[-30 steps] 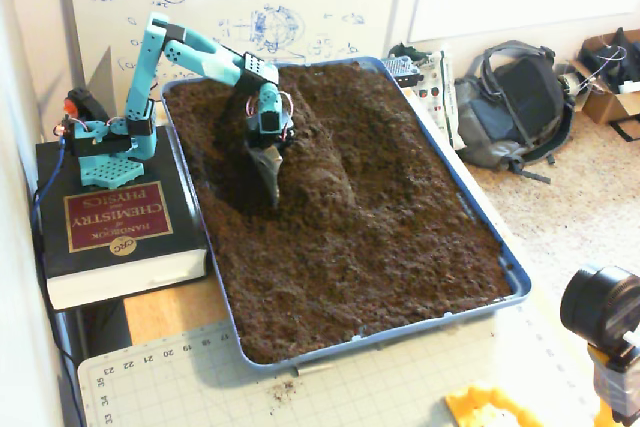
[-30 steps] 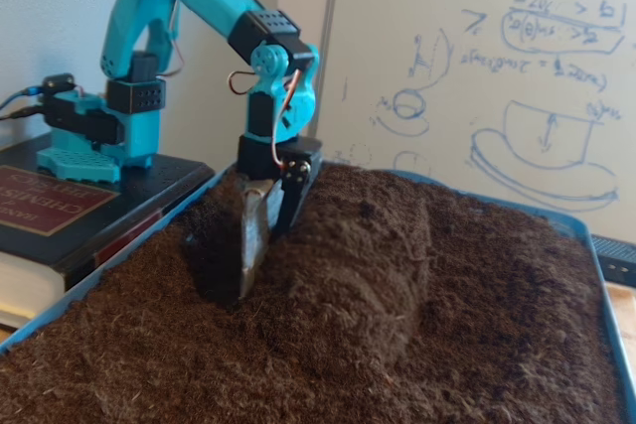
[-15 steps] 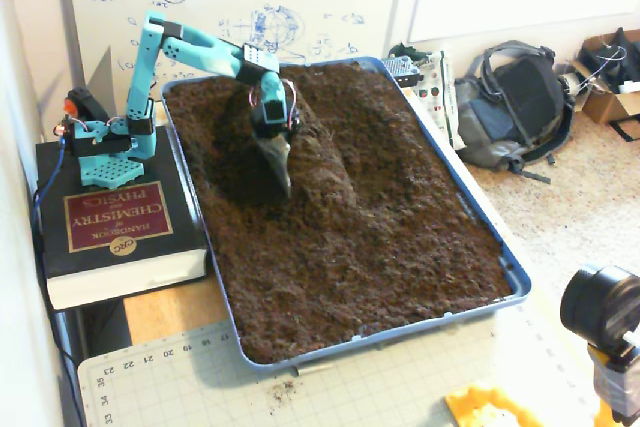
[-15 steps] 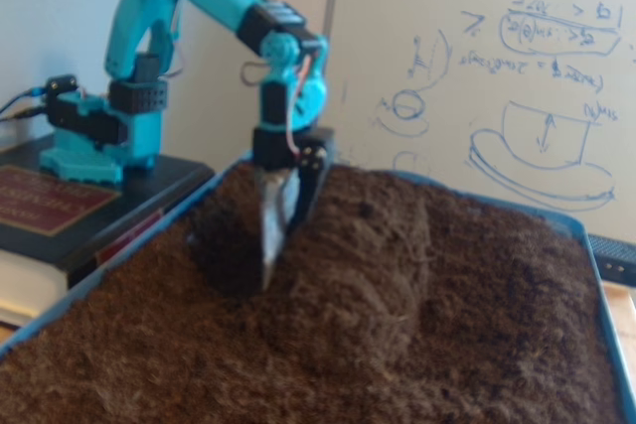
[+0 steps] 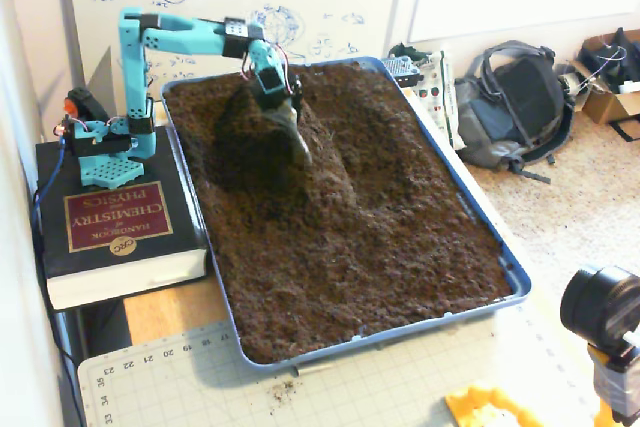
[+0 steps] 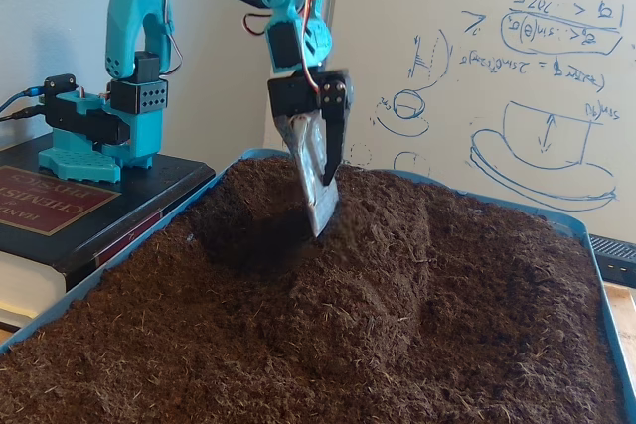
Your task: Build a berm.
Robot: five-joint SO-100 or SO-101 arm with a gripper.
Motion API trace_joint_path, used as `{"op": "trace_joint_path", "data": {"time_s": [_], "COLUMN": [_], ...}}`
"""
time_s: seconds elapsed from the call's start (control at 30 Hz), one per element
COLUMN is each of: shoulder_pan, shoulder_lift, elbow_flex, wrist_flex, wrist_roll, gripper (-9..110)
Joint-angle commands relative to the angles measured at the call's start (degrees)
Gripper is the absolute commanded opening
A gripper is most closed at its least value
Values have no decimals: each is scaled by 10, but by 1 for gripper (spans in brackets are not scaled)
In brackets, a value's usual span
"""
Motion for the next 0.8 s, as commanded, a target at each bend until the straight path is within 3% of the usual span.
{"op": "trace_joint_path", "data": {"time_s": [0.0,0.17,0.43,0.77], "shoulder_pan": [-12,-28,-73,-120], "shoulder_lift": [105,143,148,146], "elbow_flex": [-68,-37,171,274], "wrist_flex": [-8,2,3,2], "wrist_roll": [8,8,15,137], "gripper": [1,1,0,0]}}
